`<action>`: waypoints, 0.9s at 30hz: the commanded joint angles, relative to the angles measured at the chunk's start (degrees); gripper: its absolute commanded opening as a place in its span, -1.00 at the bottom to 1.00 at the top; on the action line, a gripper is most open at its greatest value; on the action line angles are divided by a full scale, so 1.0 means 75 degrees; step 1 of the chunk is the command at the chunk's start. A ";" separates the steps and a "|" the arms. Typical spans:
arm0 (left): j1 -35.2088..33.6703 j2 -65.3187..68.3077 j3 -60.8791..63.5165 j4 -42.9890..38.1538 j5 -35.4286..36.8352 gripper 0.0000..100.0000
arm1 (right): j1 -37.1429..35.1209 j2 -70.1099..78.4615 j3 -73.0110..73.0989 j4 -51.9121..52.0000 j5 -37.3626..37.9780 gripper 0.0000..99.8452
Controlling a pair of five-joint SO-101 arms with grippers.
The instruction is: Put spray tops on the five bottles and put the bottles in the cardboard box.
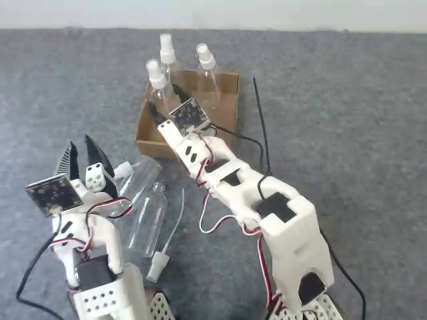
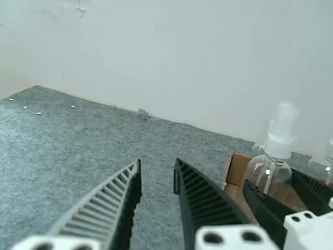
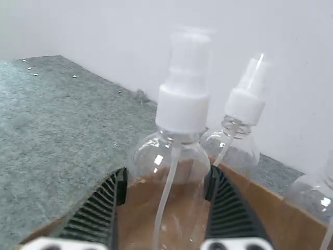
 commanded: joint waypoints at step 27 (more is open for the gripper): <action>-0.0047 -0.0047 -0.0076 0.0000 0.0023 -0.80 | -0.0064 0.1553 -0.2239 -0.0287 0.0574 -0.99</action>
